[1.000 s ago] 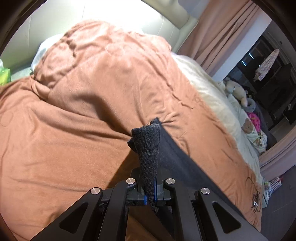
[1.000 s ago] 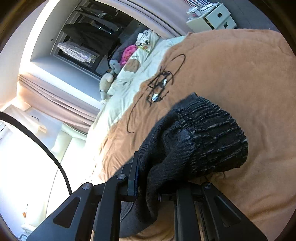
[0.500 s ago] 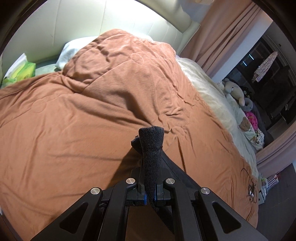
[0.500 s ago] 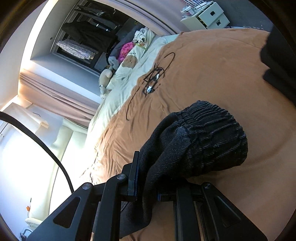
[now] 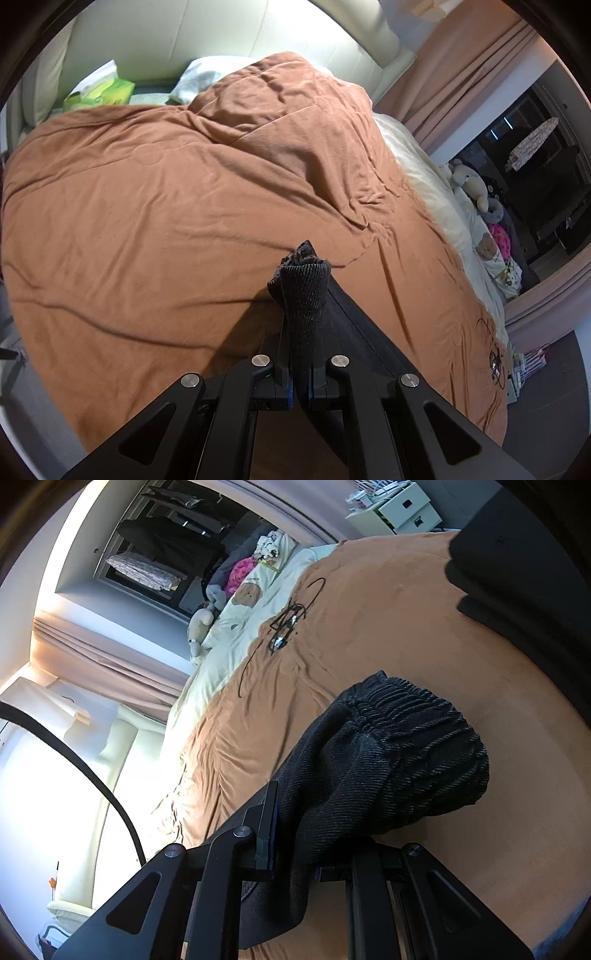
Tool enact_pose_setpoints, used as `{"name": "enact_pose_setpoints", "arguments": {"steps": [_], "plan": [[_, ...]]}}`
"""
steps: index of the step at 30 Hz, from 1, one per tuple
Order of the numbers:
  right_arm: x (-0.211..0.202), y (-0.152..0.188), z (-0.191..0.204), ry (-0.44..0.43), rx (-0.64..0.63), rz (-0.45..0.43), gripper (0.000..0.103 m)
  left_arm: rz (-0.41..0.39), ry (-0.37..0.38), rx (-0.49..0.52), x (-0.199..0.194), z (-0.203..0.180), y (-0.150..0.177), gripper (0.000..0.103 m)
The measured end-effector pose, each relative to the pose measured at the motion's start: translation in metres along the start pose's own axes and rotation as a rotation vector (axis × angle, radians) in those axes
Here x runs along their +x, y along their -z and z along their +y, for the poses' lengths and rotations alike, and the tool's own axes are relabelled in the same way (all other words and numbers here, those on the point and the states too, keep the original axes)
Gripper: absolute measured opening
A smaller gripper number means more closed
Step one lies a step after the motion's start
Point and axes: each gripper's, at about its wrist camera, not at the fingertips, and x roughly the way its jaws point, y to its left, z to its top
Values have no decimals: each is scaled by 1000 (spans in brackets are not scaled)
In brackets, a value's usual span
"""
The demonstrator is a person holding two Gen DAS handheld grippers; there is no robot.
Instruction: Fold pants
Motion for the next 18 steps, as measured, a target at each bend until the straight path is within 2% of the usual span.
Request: {"name": "enact_pose_setpoints", "arguments": {"steps": [9,13,15,18], "plan": [[-17,9,-4,25,-7,33,11,5,1,-24,-24,28,15,4],[-13,15,-18,56,0,82,11,20,-17,-41,-24,44,25,4],[-8,19,-26,88,11,115,13,44,-35,-42,-18,53,31,5],[1,22,-37,150,33,163,21,118,-84,-52,-3,69,45,7]]}}
